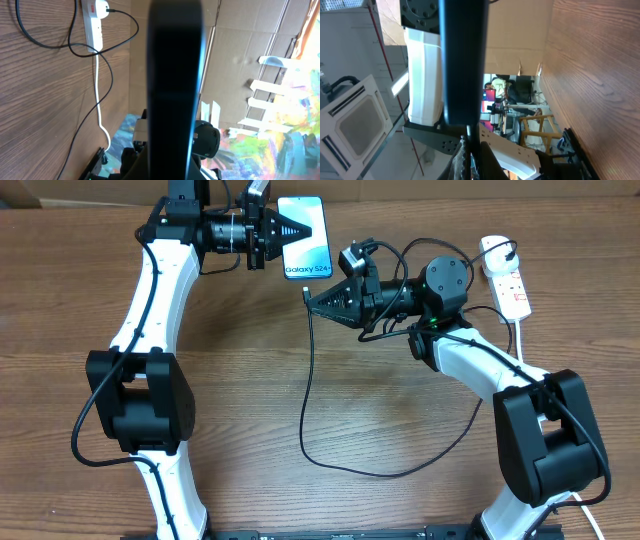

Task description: Plug charger to phone and switch on socket

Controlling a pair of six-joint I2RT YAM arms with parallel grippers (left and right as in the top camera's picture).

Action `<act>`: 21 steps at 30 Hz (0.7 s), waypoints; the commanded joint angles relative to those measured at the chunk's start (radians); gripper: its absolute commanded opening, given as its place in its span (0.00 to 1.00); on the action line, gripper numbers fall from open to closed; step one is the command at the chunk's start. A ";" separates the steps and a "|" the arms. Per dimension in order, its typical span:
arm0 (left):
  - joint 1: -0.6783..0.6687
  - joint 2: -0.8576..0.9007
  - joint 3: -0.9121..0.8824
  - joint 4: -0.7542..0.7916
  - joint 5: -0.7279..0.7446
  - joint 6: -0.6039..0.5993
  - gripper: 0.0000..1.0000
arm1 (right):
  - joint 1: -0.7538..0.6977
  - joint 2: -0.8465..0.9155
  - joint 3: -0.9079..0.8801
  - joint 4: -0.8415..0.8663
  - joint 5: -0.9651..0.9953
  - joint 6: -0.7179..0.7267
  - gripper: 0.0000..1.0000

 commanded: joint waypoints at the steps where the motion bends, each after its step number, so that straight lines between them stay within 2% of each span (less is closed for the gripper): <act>1: 0.008 0.000 0.010 0.005 0.027 0.034 0.04 | -0.016 -0.003 0.013 0.010 0.012 0.004 0.04; 21: 0.007 0.000 0.010 -0.013 0.044 0.027 0.04 | -0.016 -0.003 0.013 0.010 0.027 0.003 0.04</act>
